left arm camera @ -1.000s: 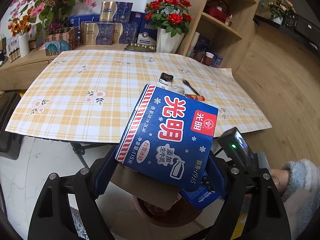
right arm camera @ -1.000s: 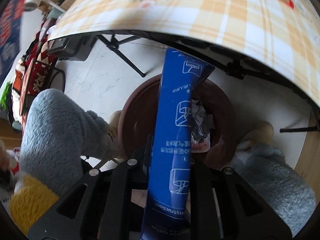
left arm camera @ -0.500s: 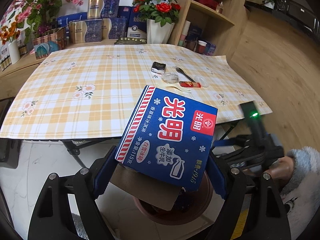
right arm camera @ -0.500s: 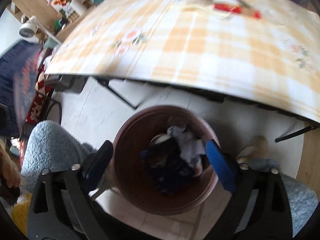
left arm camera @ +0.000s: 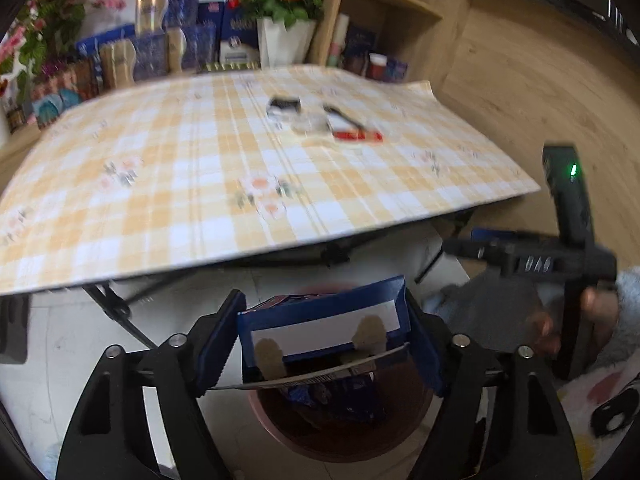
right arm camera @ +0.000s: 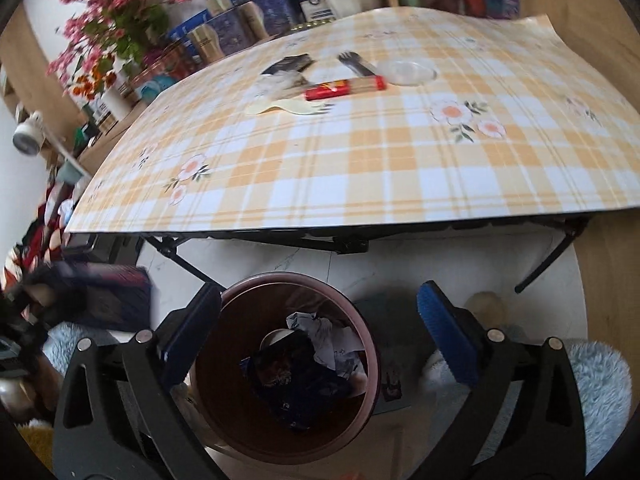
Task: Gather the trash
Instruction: 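Open the left gripper to drop the box while the right gripper drops the bag into the bin, then move both tools back up toward the remaining trash on the table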
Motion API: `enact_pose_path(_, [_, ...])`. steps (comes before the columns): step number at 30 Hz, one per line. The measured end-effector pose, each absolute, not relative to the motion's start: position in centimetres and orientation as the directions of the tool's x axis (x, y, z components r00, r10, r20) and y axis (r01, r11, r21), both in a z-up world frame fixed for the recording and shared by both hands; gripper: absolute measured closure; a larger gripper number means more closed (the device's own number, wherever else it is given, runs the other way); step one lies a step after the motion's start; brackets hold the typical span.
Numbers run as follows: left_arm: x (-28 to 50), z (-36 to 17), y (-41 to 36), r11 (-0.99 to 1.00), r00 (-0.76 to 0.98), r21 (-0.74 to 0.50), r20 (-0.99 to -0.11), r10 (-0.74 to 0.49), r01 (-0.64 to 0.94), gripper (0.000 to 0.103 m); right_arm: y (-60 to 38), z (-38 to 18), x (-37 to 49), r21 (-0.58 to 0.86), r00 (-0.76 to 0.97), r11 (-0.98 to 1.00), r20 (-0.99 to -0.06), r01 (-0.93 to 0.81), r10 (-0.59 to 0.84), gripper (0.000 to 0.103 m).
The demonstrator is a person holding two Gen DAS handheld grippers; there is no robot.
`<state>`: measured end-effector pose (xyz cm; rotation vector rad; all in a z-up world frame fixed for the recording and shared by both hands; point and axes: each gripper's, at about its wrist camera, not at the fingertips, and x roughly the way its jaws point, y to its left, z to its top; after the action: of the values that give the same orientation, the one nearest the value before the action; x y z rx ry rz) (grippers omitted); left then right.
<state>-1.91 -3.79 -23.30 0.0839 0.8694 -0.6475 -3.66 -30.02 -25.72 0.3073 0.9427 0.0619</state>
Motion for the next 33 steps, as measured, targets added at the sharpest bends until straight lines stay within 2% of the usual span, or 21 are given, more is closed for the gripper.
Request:
enact_pose_path(4, [-1.7, -25.2, -4.3, 0.796, 0.413, -0.206, -0.765, -0.494, 0.569, 0.029, -29.9, -26.0, -3.6, 0.286, 0.578, 0.954, -0.794, 0.086, 0.186, 0.006])
enact_pose_path(13, [-1.5, -25.8, -5.6, 0.774, 0.391, -0.215, -0.764, -0.514, 0.596, 0.029, -29.4, -25.6, -3.8, 0.262, 0.588, 0.962, -0.791, 0.074, 0.17, 0.006])
enact_pose_path(14, [-1.4, -25.9, -5.6, 0.772, 0.388, -0.221, -0.762, -0.518, 0.596, 0.028, -29.4, -25.6, -3.9, 0.262, 0.589, 0.962, -0.79, 0.077, 0.168, 0.006])
enact_pose_path(17, [-1.2, -26.1, -5.6, 0.772, 0.392, -0.234, -0.753, -0.529, 0.591, 0.013, -29.7, -25.7, -3.9, 0.259, 0.587, 0.962, -0.794, 0.09, 0.159, 0.006])
enact_pose_path(18, [-1.2, -26.0, -5.5, 0.778, 0.405, -0.231, -0.748, -0.526, 0.584, 0.011, -29.8, -25.7, -3.9, 0.259, 0.587, 0.961, -0.795, 0.096, 0.156, 0.006])
enact_pose_path(33, [0.1, -26.0, -2.3, 0.867, 0.486, -0.251, -0.745, -0.457, 0.431, 0.009, -29.5, -26.0, -3.7, 0.212, 0.582, 0.971, -0.806, 0.11, 0.11, 0.006])
